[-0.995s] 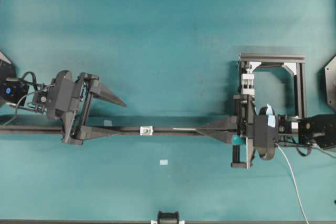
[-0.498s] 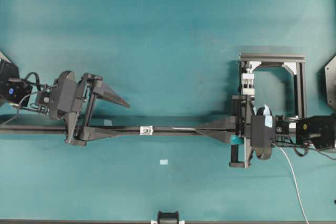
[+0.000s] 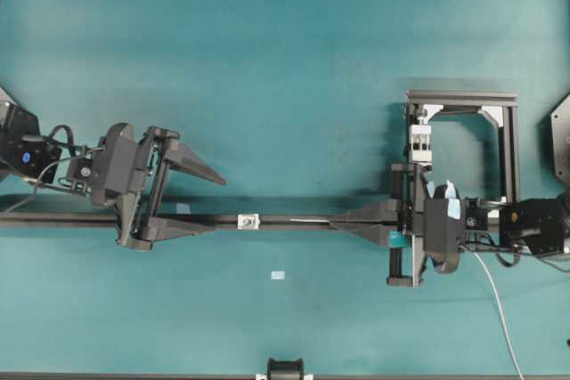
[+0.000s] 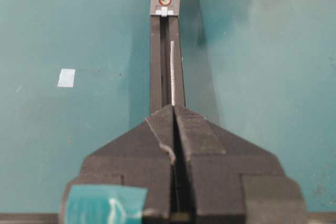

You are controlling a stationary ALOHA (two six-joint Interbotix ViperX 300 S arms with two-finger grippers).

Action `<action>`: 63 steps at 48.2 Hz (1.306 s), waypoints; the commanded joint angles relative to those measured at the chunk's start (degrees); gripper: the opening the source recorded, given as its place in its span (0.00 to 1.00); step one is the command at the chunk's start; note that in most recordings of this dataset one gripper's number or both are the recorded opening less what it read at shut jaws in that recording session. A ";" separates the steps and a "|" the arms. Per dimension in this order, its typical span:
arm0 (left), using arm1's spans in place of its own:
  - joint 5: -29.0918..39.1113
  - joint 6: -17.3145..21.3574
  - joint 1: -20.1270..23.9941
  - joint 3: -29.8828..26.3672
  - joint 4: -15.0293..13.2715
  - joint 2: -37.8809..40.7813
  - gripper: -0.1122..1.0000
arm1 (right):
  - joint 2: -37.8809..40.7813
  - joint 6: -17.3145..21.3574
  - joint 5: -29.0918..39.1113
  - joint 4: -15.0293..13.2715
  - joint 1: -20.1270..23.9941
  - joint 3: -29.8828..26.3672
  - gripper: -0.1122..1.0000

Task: Insert the wire into the hole on the left side and pull it with the left arm.
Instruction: 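Align the wire tip with the hole in the white bracket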

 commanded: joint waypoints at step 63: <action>-0.62 0.00 -1.32 -1.58 0.18 0.09 0.81 | 2.72 -0.26 -3.69 -0.18 0.35 -3.08 0.13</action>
